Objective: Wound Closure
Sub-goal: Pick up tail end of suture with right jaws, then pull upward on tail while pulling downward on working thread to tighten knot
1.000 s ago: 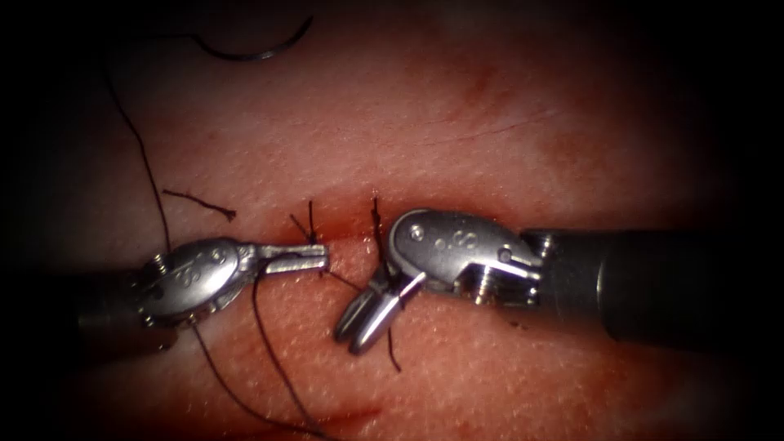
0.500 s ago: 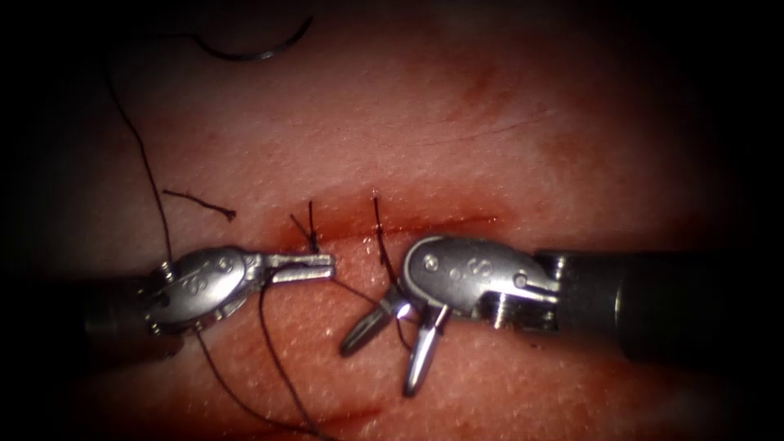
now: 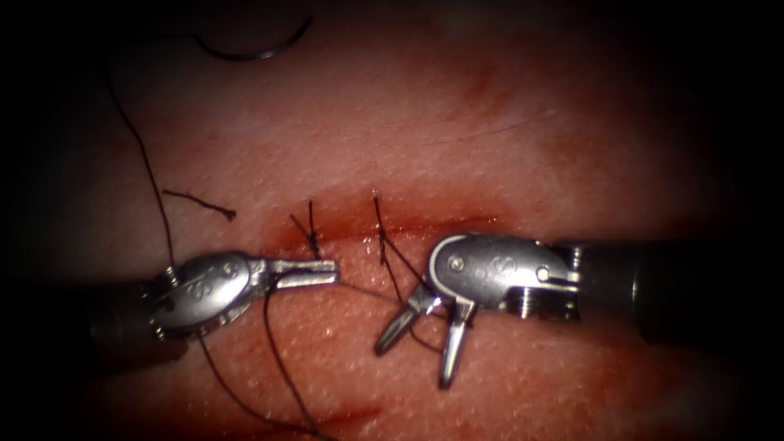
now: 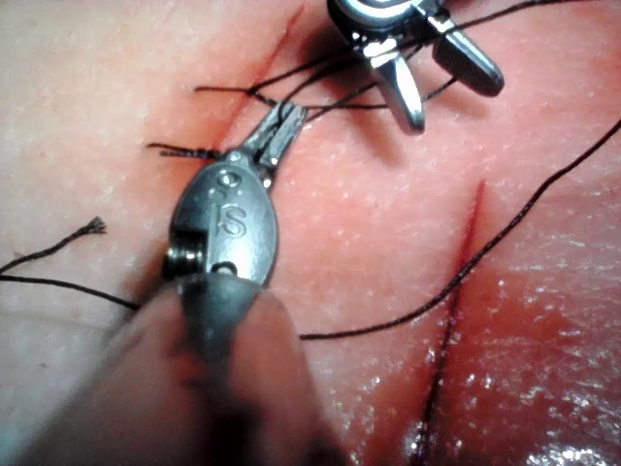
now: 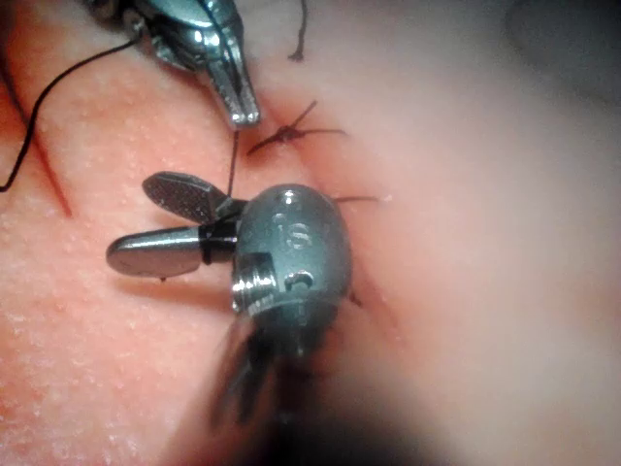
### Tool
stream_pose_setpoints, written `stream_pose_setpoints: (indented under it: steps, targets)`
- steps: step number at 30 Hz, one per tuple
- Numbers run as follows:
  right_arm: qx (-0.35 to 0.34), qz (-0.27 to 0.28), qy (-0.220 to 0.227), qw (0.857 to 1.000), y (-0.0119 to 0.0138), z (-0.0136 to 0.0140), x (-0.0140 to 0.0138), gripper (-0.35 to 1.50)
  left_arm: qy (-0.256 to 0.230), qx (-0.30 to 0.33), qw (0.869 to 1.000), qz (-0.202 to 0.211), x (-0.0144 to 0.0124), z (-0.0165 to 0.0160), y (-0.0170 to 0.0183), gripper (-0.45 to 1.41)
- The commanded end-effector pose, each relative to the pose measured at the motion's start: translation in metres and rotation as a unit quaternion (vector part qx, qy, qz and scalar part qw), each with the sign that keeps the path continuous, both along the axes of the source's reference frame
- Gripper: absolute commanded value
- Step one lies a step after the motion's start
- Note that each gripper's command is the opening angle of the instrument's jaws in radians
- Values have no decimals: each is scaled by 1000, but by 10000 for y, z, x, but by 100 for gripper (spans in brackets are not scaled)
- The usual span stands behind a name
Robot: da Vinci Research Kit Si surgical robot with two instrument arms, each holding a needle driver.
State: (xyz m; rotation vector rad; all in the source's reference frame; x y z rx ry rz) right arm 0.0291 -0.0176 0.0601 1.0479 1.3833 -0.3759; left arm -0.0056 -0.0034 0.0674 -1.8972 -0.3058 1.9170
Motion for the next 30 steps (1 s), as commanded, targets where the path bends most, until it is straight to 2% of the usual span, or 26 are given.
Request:
stream_pose_setpoints:
  steps: [1, 18, 21, 23, 24, 25, 26, 27, 30]
  targets:
    - [-6, -1, 4, 1000, 0, 5, 6, 105, -1, -1, 1000, 1, -5, 5, 0, -45]
    - [-50, -6, 8, 999, 20, 36, 5, 105, -4, -2, 1000, 8, -9, -2, -7, -45]
    - [-53, -3, 9, 999, 21, 39, 8, 98, -5, -2, 1000, 11, -10, -3, -8, -45]
    - [-53, -3, 9, 999, 22, 40, 10, 84, -4, -2, 1000, 11, -11, -3, -8, -45]
    - [-53, -2, 9, 999, 23, 40, 11, 71, -4, -2, 1000, 11, -11, -3, -8, -45]
    - [-52, -3, 9, 999, 23, 40, 12, 42, -6, -2, 1000, 11, -11, -4, -8, -45]
    - [-49, -11, 13, 999, 24, 40, 12, -10, -6, -2, 1000, 11, -11, -4, -9, -45]
    - [-50, -12, 13, 999, 24, 40, 12, -35, -6, -2, 1000, 11, -11, -4, -9, -45]
    - [-49, -4, 9, 999, 33, 39, 10, -35, -3, -3, 1000, 15, -11, -6, -15, -45]
